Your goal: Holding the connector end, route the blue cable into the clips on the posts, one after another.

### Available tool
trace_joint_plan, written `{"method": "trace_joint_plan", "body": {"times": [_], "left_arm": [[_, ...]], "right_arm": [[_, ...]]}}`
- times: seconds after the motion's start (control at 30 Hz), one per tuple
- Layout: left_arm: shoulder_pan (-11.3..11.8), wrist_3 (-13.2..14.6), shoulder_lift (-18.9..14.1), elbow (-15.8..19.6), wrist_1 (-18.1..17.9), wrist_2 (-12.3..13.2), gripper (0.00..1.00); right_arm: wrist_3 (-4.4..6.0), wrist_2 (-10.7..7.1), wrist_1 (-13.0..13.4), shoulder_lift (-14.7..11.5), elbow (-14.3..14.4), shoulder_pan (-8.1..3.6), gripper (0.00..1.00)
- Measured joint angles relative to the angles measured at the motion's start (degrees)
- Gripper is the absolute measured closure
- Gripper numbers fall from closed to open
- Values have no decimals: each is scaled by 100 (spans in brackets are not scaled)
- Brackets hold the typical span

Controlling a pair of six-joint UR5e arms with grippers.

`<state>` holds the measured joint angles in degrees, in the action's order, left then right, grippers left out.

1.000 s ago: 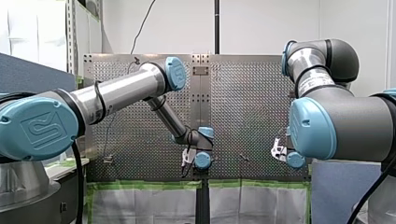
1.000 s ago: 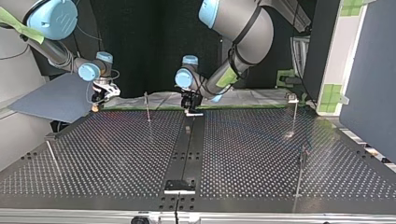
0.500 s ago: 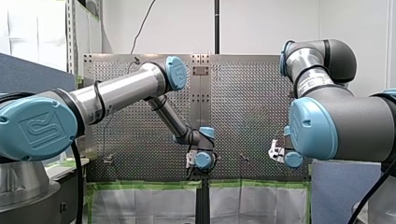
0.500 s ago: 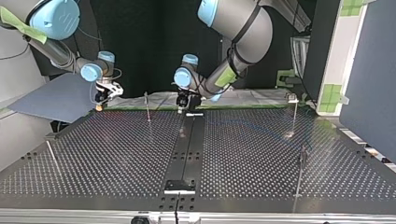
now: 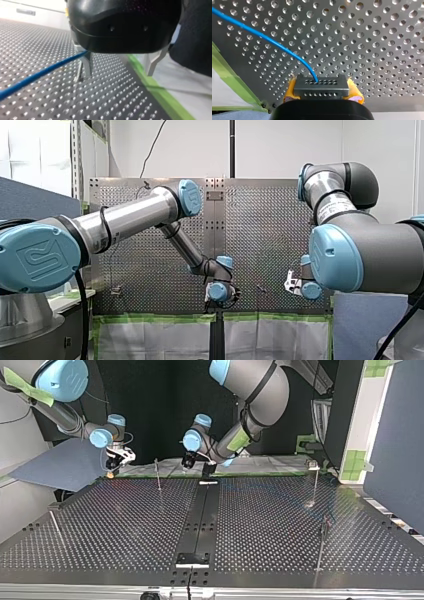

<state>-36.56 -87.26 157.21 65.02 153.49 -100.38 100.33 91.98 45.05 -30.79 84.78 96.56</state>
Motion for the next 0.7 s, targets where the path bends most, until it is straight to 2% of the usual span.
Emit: {"method": "trace_joint_plan", "body": {"times": [0.33, 0.7], "left_arm": [[-231, 112, -5, -1, 434, 502, 0], [-425, 88, -151, 0, 397, 1043, 0]], "right_arm": [[-3, 4, 4, -1, 0, 23, 100], [-3, 4, 2, 4, -1, 50, 100]]}}
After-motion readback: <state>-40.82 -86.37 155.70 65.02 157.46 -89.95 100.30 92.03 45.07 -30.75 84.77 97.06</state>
